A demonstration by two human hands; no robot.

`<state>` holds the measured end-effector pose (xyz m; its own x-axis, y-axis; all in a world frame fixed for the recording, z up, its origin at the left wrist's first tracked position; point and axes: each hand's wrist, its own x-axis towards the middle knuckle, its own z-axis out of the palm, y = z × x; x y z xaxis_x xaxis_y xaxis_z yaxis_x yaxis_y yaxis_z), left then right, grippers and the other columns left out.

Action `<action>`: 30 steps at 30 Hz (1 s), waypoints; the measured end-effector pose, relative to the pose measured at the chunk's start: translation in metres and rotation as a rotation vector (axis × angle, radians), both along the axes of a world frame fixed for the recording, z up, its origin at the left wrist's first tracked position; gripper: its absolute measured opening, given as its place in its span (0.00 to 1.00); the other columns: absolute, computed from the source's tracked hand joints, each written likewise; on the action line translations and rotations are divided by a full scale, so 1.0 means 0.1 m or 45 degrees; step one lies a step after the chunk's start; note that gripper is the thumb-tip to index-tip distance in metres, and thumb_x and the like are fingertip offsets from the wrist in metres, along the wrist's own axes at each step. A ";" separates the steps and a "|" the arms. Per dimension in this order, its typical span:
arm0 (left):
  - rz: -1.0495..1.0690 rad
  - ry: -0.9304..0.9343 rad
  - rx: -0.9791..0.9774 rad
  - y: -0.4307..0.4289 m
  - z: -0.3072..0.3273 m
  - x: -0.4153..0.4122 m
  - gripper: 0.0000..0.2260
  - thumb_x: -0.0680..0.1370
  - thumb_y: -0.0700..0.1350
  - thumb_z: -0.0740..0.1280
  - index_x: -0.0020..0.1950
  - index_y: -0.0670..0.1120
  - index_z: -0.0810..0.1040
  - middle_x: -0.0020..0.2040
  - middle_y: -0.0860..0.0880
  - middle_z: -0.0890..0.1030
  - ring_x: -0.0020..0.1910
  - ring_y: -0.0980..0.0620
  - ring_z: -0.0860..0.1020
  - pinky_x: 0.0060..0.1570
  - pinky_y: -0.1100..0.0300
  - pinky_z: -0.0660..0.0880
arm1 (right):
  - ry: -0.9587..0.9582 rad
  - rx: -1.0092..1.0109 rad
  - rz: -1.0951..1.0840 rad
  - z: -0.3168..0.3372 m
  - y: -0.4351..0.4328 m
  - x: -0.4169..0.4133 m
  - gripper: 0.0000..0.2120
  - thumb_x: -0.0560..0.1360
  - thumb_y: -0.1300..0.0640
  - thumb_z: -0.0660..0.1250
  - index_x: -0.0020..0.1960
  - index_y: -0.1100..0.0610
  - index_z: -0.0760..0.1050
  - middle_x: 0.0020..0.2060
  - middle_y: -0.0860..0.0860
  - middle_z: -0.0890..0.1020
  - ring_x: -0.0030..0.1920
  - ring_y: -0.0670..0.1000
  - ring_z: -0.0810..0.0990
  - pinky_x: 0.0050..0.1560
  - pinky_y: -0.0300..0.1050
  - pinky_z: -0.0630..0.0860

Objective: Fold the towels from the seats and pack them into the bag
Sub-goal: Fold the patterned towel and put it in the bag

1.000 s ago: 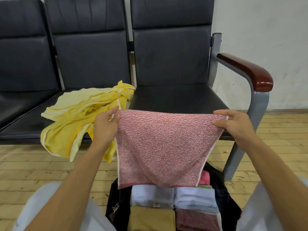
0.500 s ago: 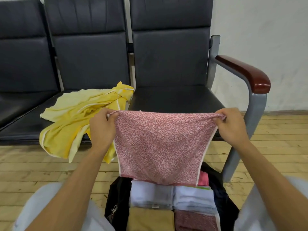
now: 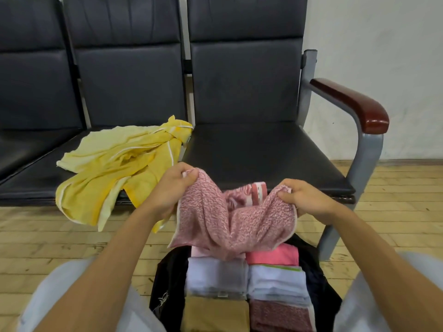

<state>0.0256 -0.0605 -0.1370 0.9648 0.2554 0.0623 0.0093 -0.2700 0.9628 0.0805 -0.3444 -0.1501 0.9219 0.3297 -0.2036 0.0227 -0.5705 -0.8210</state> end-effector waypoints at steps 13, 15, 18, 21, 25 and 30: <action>0.622 -0.516 0.437 0.18 0.13 -0.03 0.06 0.81 0.45 0.64 0.51 0.44 0.79 0.44 0.55 0.77 0.46 0.54 0.75 0.42 0.62 0.65 | -0.858 0.169 -0.750 0.24 -0.28 0.04 0.09 0.84 0.58 0.55 0.53 0.59 0.73 0.45 0.52 0.77 0.46 0.50 0.73 0.44 0.42 0.63; 0.607 -0.531 0.525 0.19 0.10 -0.02 0.09 0.81 0.45 0.63 0.54 0.43 0.81 0.46 0.54 0.79 0.47 0.54 0.75 0.44 0.62 0.67 | -0.877 0.155 -0.778 0.21 -0.26 0.06 0.10 0.84 0.58 0.55 0.55 0.60 0.75 0.46 0.52 0.77 0.47 0.50 0.73 0.44 0.41 0.63; 0.565 -0.542 0.456 0.25 0.07 -0.01 0.10 0.81 0.47 0.64 0.55 0.45 0.83 0.48 0.53 0.81 0.49 0.55 0.78 0.48 0.59 0.71 | -0.857 0.220 -0.799 0.14 -0.30 0.13 0.10 0.83 0.57 0.57 0.56 0.58 0.77 0.46 0.52 0.80 0.49 0.52 0.77 0.48 0.46 0.70; 0.576 -0.538 0.510 0.33 0.07 0.00 0.12 0.80 0.50 0.64 0.54 0.46 0.84 0.48 0.52 0.82 0.50 0.52 0.77 0.50 0.56 0.71 | -0.908 0.209 -0.781 0.13 -0.33 0.16 0.10 0.82 0.57 0.59 0.54 0.56 0.78 0.46 0.54 0.81 0.49 0.54 0.78 0.49 0.50 0.74; 0.549 -0.498 0.543 0.35 0.10 -0.02 0.12 0.80 0.50 0.64 0.53 0.46 0.84 0.42 0.55 0.80 0.43 0.52 0.77 0.44 0.55 0.72 | -1.013 0.063 -0.764 0.14 -0.33 0.15 0.11 0.82 0.58 0.59 0.55 0.60 0.80 0.46 0.56 0.82 0.46 0.50 0.75 0.45 0.42 0.65; 0.491 -0.481 0.522 0.37 0.08 -0.03 0.13 0.80 0.52 0.63 0.52 0.47 0.84 0.46 0.54 0.82 0.45 0.49 0.81 0.48 0.47 0.78 | -0.993 0.020 -0.763 0.11 -0.33 0.11 0.12 0.83 0.56 0.59 0.56 0.58 0.79 0.41 0.50 0.79 0.43 0.50 0.76 0.43 0.36 0.62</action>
